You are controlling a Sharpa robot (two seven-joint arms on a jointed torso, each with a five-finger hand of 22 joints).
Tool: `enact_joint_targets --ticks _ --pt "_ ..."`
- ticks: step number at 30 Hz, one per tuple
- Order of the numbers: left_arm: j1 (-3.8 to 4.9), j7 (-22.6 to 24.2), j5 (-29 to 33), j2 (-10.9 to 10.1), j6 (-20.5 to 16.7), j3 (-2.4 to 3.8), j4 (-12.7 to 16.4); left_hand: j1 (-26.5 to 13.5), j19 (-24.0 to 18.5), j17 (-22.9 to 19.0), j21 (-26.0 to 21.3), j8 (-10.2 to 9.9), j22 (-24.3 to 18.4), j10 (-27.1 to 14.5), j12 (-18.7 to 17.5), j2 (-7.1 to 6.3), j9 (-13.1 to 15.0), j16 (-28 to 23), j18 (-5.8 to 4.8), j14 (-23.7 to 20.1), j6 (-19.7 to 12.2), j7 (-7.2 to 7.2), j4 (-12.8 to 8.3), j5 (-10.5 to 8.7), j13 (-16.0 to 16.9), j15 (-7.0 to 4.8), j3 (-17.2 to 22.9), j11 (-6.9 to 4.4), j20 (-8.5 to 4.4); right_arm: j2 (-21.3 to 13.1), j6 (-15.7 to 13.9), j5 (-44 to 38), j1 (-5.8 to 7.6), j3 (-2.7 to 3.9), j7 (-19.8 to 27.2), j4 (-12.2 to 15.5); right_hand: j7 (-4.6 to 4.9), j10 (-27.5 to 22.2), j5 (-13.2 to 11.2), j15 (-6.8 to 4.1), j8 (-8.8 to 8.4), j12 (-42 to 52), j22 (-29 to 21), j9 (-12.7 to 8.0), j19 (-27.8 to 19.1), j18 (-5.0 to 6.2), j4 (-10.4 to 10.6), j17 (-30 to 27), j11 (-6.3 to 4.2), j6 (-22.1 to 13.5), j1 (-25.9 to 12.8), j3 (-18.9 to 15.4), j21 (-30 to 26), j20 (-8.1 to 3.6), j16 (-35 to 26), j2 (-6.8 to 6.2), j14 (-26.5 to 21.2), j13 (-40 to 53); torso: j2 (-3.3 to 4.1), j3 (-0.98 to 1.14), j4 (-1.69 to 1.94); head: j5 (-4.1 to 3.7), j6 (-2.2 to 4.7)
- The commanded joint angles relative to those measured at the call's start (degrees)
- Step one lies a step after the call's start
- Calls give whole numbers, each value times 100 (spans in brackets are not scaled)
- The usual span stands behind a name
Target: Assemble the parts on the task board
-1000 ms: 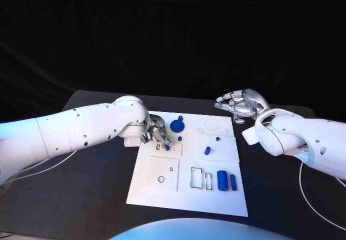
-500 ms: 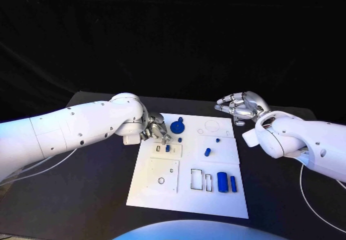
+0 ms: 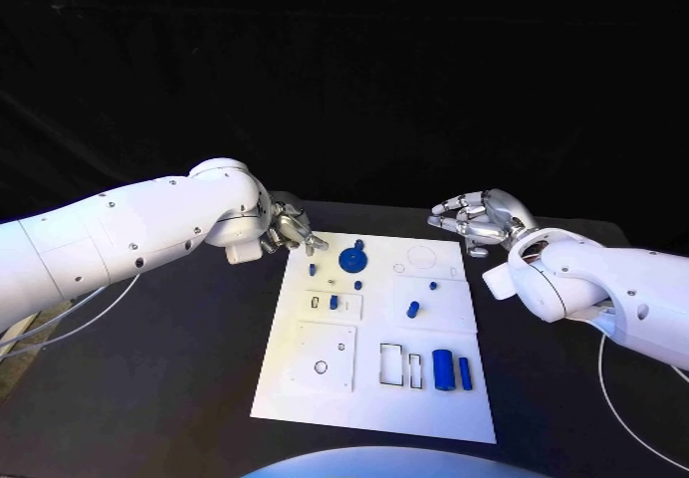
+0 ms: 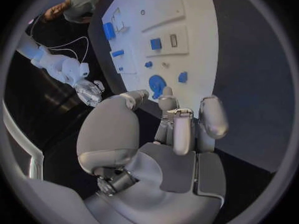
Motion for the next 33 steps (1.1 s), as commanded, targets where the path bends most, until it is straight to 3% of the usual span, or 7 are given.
enact_joint_targets --ticks 1,6,19,33 --pt "19 125 -337 83 -55 0 -167 15 -3 537 -21 -119 -5 -50 -64 -9 -70 -42 6 363 -126 64 -4 -14 -98 61 -127 59 60 -4 18 -62 -4 0 48 6 -1 -29 -16 -9 39 25 258 6 -6 115 30 7 -7 -43 -53 -3 -25 -5 -25 14 175 2 19 -17 -7 12 29" --pt "33 134 -522 206 74 -38 -434 1 12 544 -12 -126 18 -26 -43 25 -84 -39 1 365 -118 69 4 -16 -72 69 -171 66 69 -15 17 -79 -4 0 46 15 -1 -31 -10 -9 43 24 260 6 -4 114 35 4 -7 -47 -52 -4 -23 -5 -27 15 174 -1 27 -22 -14 17 27" --pt "-22 107 -661 585 537 -241 -971 -30 35 576 2 -110 51 0 -19 94 -102 -25 -3 375 -61 58 4 -13 -51 71 -255 61 83 -21 20 -99 -4 0 38 32 -2 -32 -5 -9 45 25 264 6 0 113 37 11 -7 -49 -51 -4 -17 -5 -24 15 176 -2 34 -27 -19 23 12" --pt "-137 100 -670 741 685 -304 -1096 -75 48 598 11 -96 71 31 19 119 -118 -14 -6 381 -20 44 3 -11 -7 66 -352 51 85 -5 8 -102 -4 0 43 31 -2 -43 7 -9 50 16 255 7 -7 116 41 -3 -7 -51 -48 -5 -32 -5 -29 16 173 -17 24 -20 -15 25 -24"
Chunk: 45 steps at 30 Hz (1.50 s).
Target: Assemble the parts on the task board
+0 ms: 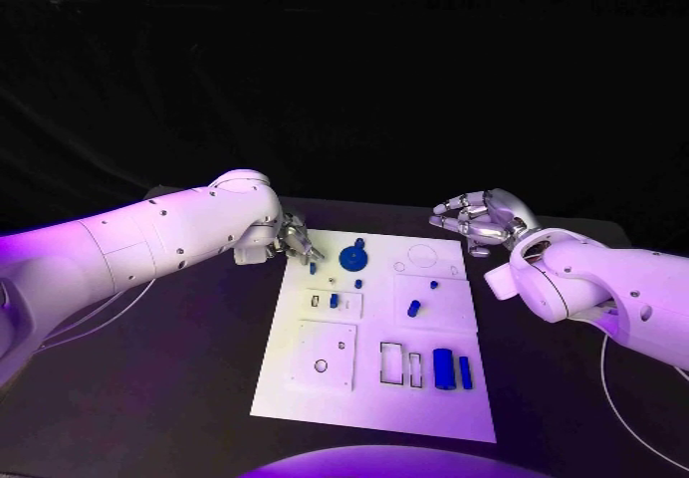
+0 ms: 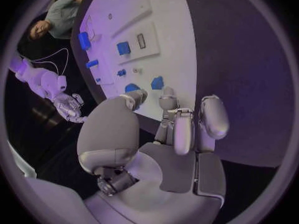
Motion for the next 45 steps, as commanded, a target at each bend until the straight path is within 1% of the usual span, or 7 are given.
enact_joint_targets --ticks 1,11,21,31,39,44,45 --pt "-6 47 -40 20 187 0 -4 -6 21 601 11 12 4 49 13 70 -9 9 -7 381 48 -15 -7 -6 -7 24 -36 -8 30 7 15 -61 -3 0 44 5 -2 -43 6 -9 29 16 258 9 -7 116 42 -8 -7 -51 -49 -5 -32 -5 -29 15 173 -5 -1 6 1 -4 -9" --pt "-16 40 18 19 258 -4 9 180 45 649 30 94 47 81 51 147 0 30 -14 394 157 -60 -28 14 27 -7 -80 -48 16 23 23 -61 -3 0 44 -9 -2 -46 16 -9 32 15 259 9 -6 116 45 -9 -7 -52 -47 -5 -31 -5 -30 16 172 -7 -7 10 7 0 -22" --pt "-17 42 134 18 121 -4 20 789 65 670 52 327 95 148 115 350 119 41 -21 400 222 -158 -84 18 95 -81 29 -135 -41 30 29 -61 -3 0 44 -16 -2 -46 16 -9 32 15 259 9 -6 116 45 -9 -7 -52 -47 -5 -31 -5 -30 16 172 -7 -7 13 -2 4 -31" --pt "-19 59 262 31 -27 -4 8 1233 69 664 59 422 116 165 134 413 185 39 -26 400 145 -183 -167 20 112 -100 178 -159 -66 35 36 -61 -3 0 43 -20 -3 -40 43 -10 45 23 258 10 -6 116 61 -1 -8 -54 -48 -5 -35 -5 -27 26 174 -1 -6 11 2 0 -43" --pt "-27 63 328 44 -7 -7 -15 1416 64 675 57 424 118 158 130 442 187 43 -26 403 91 -175 -211 20 108 -97 266 -154 -66 39 41 -61 -4 0 45 -28 -3 -35 56 -10 51 30 262 11 -2 115 70 -1 -8 -55 -49 -4 -30 -5 -27 32 174 5 -7 12 3 9 -56" --pt "-28 58 338 42 34 -9 -25 1667 60 679 59 426 124 158 126 461 180 45 -26 404 48 -167 -335 28 111 -94 516 -151 -64 42 42 -61 -4 0 46 -32 -3 -35 56 -10 51 30 262 11 -2 115 70 -1 -8 -55 -49 -4 -30 -5 -27 32 174 5 -10 11 4 9 -65" --pt "-29 57 339 41 40 -9 -28 1770 61 680 62 432 130 156 118 460 183 45 -26 404 27 -158 -419 39 107 -92 652 -151 -64 42 43 -61 -4 0 46 -33 -3 -35 56 -10 51 30 262 11 -2 115 70 -1 -8 -55 -49 -4 -30 -5 -27 32 174 5 -10 11 5 10 -69"
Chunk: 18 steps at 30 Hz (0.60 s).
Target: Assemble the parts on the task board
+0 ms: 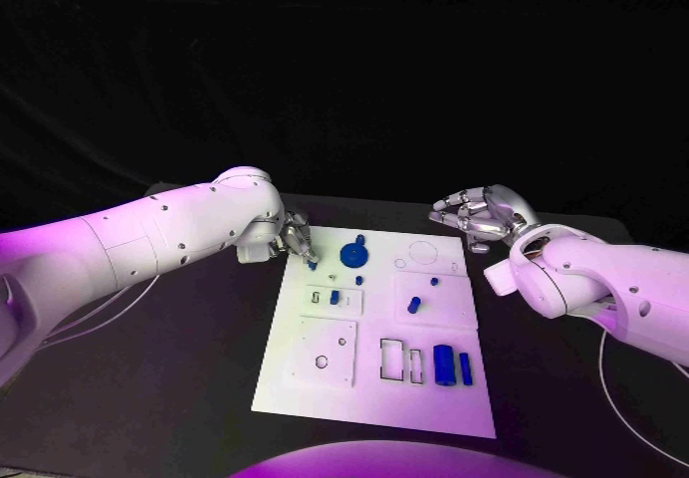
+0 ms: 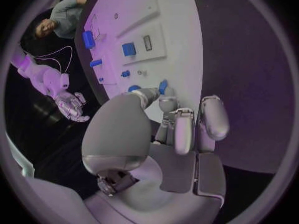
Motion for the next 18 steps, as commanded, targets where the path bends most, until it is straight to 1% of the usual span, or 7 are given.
enact_joint_targets --ticks 1,4,7,14,16,17,18 --pt "-9 43 80 11 35 -5 -5 230 1 683 40 47 13 27 6 14 14 23 -28 385 -62 12 -149 52 1 -24 273 -6 -39 6 43 -52 -4 0 46 -2 -3 -34 33 -10 28 30 260 8 -2 114 38 5 -8 -55 -27 -4 -30 -5 -27 9 174 4 -3 -2 2 3 -8" --pt "-10 41 89 5 24 -6 -7 246 4 684 56 119 35 61 -2 -69 49 25 -29 386 -75 67 -340 58 -3 6 767 37 -17 7 44 -52 -5 0 47 -4 -3 -34 33 -10 28 30 260 8 -2 114 38 5 -8 -55 -27 -4 -30 -5 -27 9 174 4 -8 -1 3 7 -10" --pt "-10 48 162 -11 -50 -7 -1 145 14 687 75 185 62 100 17 -168 80 27 -31 386 -30 69 -478 71 23 6 1113 29 -9 7 45 -52 -6 0 48 -7 -3 -34 33 -10 28 30 260 8 -2 114 38 5 -8 -55 -27 -4 -30 -5 -27 9 174 4 -12 1 7 11 -8" --pt "-20 92 519 -151 -360 -10 170 -90 109 746 169 282 227 267 119 -390 155 52 -60 405 122 24 -742 141 181 -30 1618 -17 -34 9 48 -52 -11 0 51 -12 -3 -29 46 -10 35 36 258 8 -4 115 47 6 -9 -58 -28 -6 -36 -6 -26 9 175 9 -13 2 7 37 2" --pt "-22 107 686 -215 -473 -9 253 -142 138 756 195 292 274 320 150 -433 170 57 -69 408 159 10 -787 185 232 -42 1692 -30 -44 7 46 -52 -12 0 52 -14 -3 -29 46 -10 35 36 258 8 -4 115 47 6 -9 -58 -28 -6 -36 -6 -26 9 175 9 -16 2 10 43 -6" --pt "-23 116 770 -255 -537 -9 311 -210 162 769 217 302 313 355 162 -480 187 64 -76 412 193 -2 -830 345 252 -54 1756 -41 -56 5 45 -52 -13 0 52 -14 -3 -29 46 -10 35 36 258 8 -4 115 47 6 -9 -58 -28 -6 -36 -6 -26 9 175 9 -23 5 15 43 -6" --pt "-24 123 828 -290 -589 -8 363 -229 164 769 220 303 315 366 168 -489 191 64 -77 412 200 -5 -843 381 263 -58 1771 -46 -59 4 44 -52 -13 0 53 -14 -3 -29 46 -10 35 36 258 8 -4 115 47 6 -9 -58 -28 -6 -36 -6 -26 9 175 9 -22 6 15 46 -5"
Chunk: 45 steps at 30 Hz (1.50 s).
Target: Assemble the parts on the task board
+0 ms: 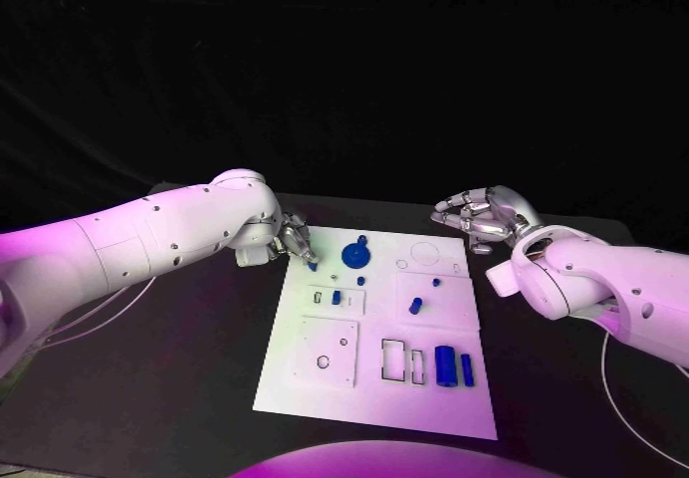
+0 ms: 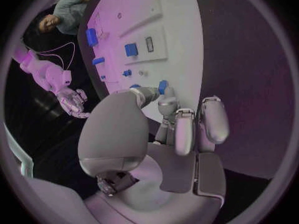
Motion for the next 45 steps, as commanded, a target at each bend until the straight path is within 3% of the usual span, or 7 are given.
enact_joint_targets --ticks 1,4,13,24,39,45 --pt "-2 112 545 -109 -422 6 198 -99 44 779 50 47 48 70 40 -52 43 27 -80 434 69 -8 -1079 257 29 -46 1120 -9 -16 -1 43 -51 -6 0 51 2 18 -29 13 -10 35 36 259 6 -4 115 30 6 -9 -37 -28 10 -39 -5 -26 10 175 8 -6 5 9 13 -2" --pt "-3 132 652 -236 -554 14 402 -162 62 772 71 50 81 165 146 -104 63 26 -86 433 124 -28 -1162 418 229 -63 1155 -28 -31 -4 40 -51 -7 0 52 1 18 -29 13 -10 35 36 259 6 -4 115 30 6 -9 -37 -28 10 -39 -5 -26 10 175 8 -13 8 13 16 3" --pt "-32 267 639 -678 -951 26 1106 -200 83 789 93 42 120 193 153 -158 73 33 -93 437 185 -45 -1242 533 254 -79 1194 -46 -47 -31 32 -51 -9 0 51 4 17 -30 19 -11 41 37 258 7 -4 116 37 5 -9 -37 -31 8 -42 -6 -27 9 175 6 -6 1 10 22 -13" --pt "-220 515 100 -1147 -1301 16 1772 -219 85 816 100 35 127 230 176 -192 75 42 -94 444 231 -58 -1282 579 304 -88 1220 -57 -57 -49 29 -51 -15 0 38 -2 16 -34 24 -11 47 34 263 8 2 114 43 6 -9 -36 -34 4 -33 -6 -26 7 175 0 -3 -5 16 67 -33" --pt "-414 637 -498 -1224 -1205 4 1975 -224 91 843 107 25 139 247 181 -214 73 52 -96 450 261 -66 -1312 593 319 -95 1239 -66 -63 -52 33 -51 -36 0 35 -3 15 -36 28 -11 53 33 261 8 0 115 46 3 -10 -37 -31 2 -38 -6 -27 3 174 -5 1 -2 0 89 -69" --pt "-441 639 -555 -1201 -1160 3 1982 -224 87 848 106 21 134 251 181 -221 72 54 -94 452 269 -69 -1322 596 322 -96 1245 -68 -64 -54 34 -51 -39 0 33 -3 15 -36 28 -11 53 33 261 8 0 115 46 3 -10 -37 -31 2 -38 -6 -27 3 174 -5 1 5 0 82 -78"
